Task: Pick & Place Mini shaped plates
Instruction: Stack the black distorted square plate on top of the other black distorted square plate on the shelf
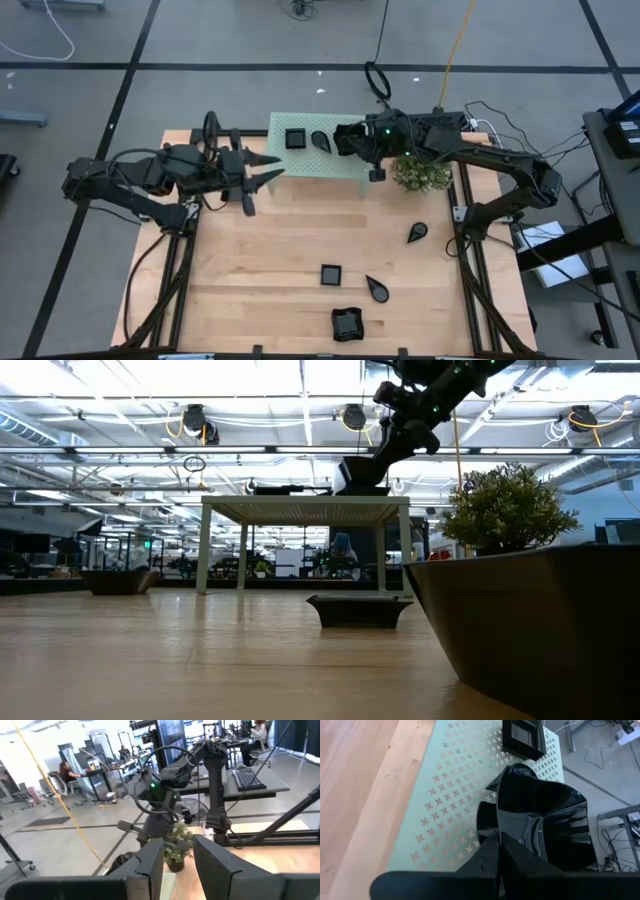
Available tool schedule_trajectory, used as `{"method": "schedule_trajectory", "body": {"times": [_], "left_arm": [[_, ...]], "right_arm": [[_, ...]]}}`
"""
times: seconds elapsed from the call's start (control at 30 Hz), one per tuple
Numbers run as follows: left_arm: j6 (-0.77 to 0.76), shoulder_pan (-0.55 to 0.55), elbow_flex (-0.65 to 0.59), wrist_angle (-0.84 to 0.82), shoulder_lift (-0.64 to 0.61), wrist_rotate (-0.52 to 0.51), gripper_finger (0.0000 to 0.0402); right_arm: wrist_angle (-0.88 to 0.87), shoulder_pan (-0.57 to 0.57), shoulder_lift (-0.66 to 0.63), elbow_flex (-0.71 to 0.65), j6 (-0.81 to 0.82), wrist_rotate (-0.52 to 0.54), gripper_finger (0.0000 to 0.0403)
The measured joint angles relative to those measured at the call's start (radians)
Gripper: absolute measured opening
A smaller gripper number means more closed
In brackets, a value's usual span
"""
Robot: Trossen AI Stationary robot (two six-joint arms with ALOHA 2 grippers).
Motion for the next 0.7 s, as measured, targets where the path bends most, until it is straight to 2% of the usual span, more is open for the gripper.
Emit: {"method": "schedule_trajectory", "body": {"times": [0.17,0.33,0.57,0.7], "left_arm": [[0.01,0.0,0.0,0.008,0.0,-0.009,0.0113],[0.009,0.0,0.0,0.014,0.0,-0.049,0.0113],[-0.008,0.0,0.0,0.011,0.0,-0.238,0.0113],[-0.161,0.011,0.001,-0.112,0.0,-0.391,0.0113]], "right_arm": [[0.004,0.0,0.0,0.0,0.008,0.002,0.0009],[0.022,0.0,0.0,0.0,0.027,0.002,0.004],[0.056,0.001,0.0,-0.001,0.062,0.003,0.0097],[0.13,0.003,-0.04,-0.002,0.139,0.004,0.012]]}}
